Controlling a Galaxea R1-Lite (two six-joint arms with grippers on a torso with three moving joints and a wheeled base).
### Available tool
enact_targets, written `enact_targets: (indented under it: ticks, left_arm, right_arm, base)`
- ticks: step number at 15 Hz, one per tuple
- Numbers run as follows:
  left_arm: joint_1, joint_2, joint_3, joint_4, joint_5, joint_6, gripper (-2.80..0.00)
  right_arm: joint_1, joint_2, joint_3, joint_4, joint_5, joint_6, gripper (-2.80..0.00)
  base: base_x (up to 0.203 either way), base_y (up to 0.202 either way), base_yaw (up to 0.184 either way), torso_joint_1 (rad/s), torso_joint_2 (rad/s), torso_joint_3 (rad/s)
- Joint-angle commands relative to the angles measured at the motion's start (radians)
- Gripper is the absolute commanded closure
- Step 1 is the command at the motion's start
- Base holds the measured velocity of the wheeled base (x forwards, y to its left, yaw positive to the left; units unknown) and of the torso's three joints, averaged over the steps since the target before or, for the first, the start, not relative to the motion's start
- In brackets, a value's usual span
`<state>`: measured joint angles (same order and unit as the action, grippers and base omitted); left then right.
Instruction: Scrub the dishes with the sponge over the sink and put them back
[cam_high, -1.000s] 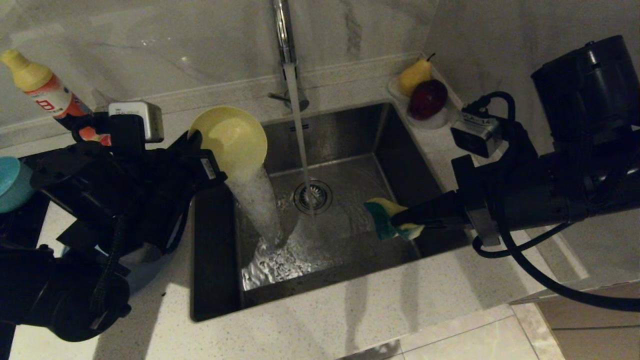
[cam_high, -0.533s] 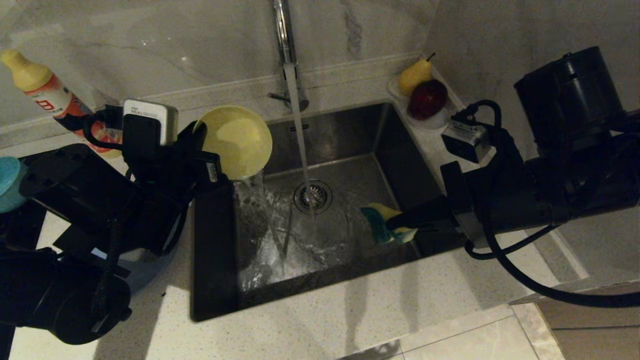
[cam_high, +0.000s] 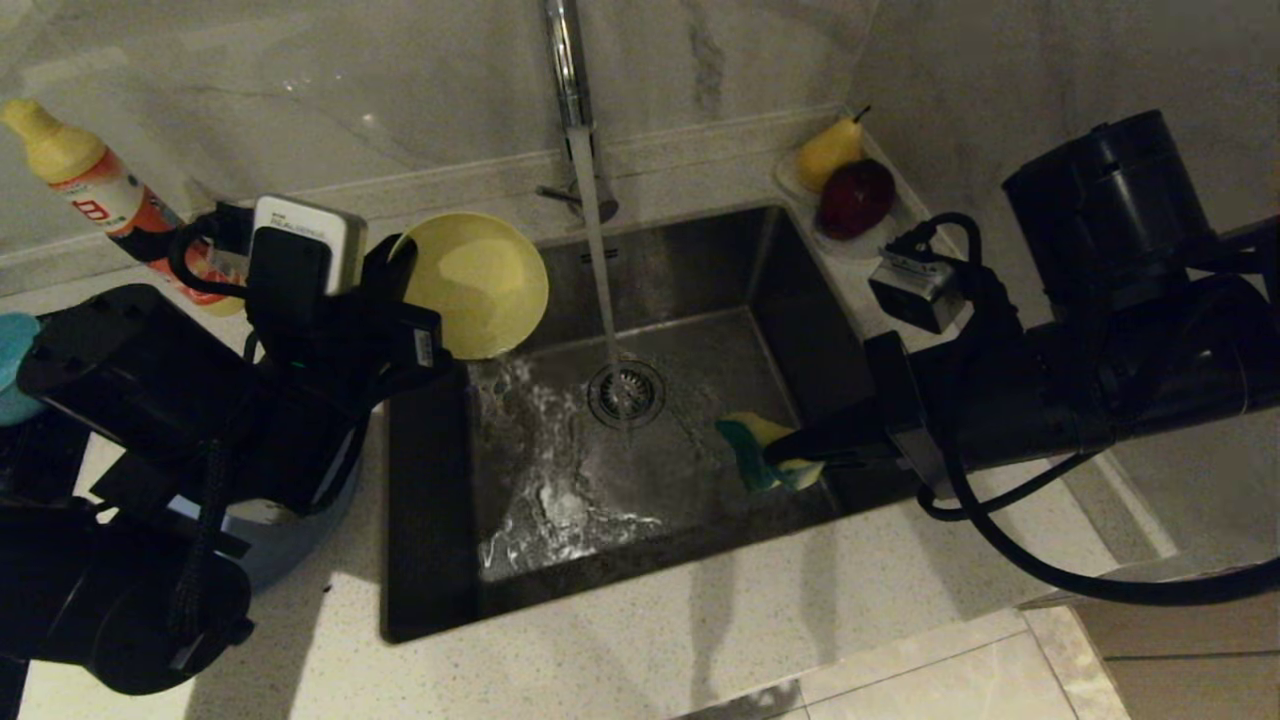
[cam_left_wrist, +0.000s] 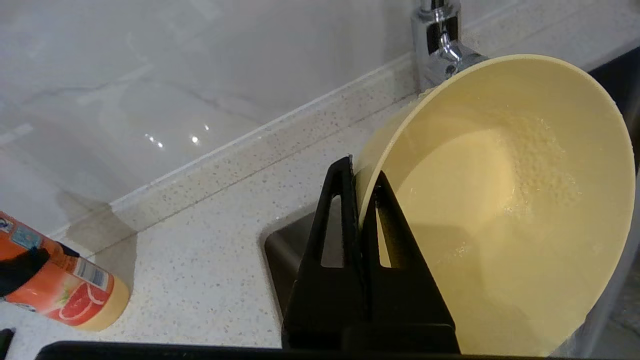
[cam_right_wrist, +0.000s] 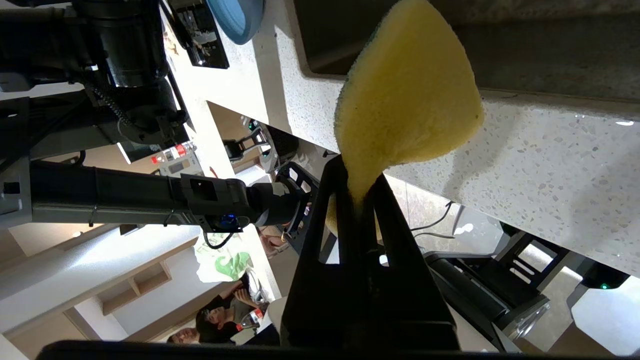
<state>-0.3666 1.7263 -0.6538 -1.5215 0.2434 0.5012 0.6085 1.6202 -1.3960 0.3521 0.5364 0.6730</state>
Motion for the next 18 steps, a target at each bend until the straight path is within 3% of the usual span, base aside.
enact_targets:
  ticks: [1,9,11,12,15,18]
  left_arm:
    - [0.0,-0.016,-0.01,-0.009,0.0,0.003,0.0]
    - [0.0,-0.036,-0.023,-0.009,-0.005,0.009,0.0]
    - [0.01,-0.022,-0.023,-0.008,0.027,-0.069,0.0]
    - [0.018,-0.024,-0.03,0.045,0.038,-0.111,0.0]
    - [0.065,-0.067,-0.086,0.462,0.05,-0.273,0.0]
    - [0.112,-0.124,-0.221,0.927,0.044,-0.503,0.0]
  right_arm:
    - [0.0,0.007,-0.003,0.002,0.004,0.004,0.0]
    - [0.0,0.006,-0.005,0.002,0.016,0.002,0.0]
    - [-0.003,0.006,-0.005,0.002,0.016,0.003,0.0]
    - [-0.003,0.003,-0.002,0.002,0.016,0.003,0.0]
    - [-0.003,-0.01,0.011,0.004,0.014,0.003,0.0]
    - [-0.003,-0.033,0.017,0.004,0.014,0.004,0.0]
  base:
    - [0.0,0.0,0.0,0.0,0.0,0.0]
    - [0.0,0.0,0.0,0.0,0.0,0.0]
    - [0.0,0.0,0.0,0.0,0.0,0.0]
    - [0.0,0.0,0.0,0.0,0.0,0.0]
    - [0.0,0.0,0.0,0.0,0.0,0.0]
    - [0.0,0.0,0.0,0.0,0.0,0.0]
